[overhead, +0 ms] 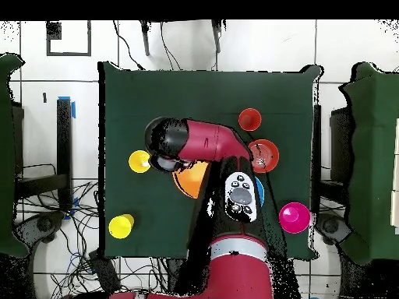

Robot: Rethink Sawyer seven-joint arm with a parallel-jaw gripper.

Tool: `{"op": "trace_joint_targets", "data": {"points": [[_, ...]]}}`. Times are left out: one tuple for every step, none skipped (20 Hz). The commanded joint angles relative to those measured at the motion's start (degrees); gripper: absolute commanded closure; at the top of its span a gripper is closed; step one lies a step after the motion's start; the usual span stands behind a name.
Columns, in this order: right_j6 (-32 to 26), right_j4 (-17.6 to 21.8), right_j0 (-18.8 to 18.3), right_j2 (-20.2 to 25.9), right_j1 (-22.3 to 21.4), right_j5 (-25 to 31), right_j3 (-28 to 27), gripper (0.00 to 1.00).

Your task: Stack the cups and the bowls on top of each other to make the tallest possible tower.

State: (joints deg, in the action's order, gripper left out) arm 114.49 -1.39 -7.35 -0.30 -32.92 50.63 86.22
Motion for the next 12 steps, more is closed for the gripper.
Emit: {"op": "trace_joint_targets", "data": {"points": [[-0.6,1.62,-0.9,5.37,-0.26,-5.72,5.02,1.0],[-0.6,1.65,-0.93,5.43,-0.26,-5.84,5.15,1.0],[-0.6,1.79,-0.85,5.4,-0.29,-5.96,5.16,1.0],[-0.56,1.96,-0.71,5.31,-0.21,-5.91,5.0,1.0],[-0.54,2.27,-0.52,5.14,-0.07,-6.02,4.65,1.0],[-0.26,2.25,-0.38,5.04,-0.14,-6.11,4.74,1.0],[-0.2,2.47,-0.2,4.88,-0.1,-6.09,4.56,1.0],[-0.31,2.86,0.01,4.69,-0.15,-6.19,4.45,1.0],[-0.08,2.95,0.14,4.55,-0.17,-6.43,4.51,1.0],[-0.05,2.99,0.21,4.5,-0.25,-6.42,4.6,1.0],[-0.01,3.02,0.27,4.45,-0.33,-6.4,4.69,1.0],[0.13,2.98,0.35,4.41,-0.53,-6.61,5.08,1.0]]}}
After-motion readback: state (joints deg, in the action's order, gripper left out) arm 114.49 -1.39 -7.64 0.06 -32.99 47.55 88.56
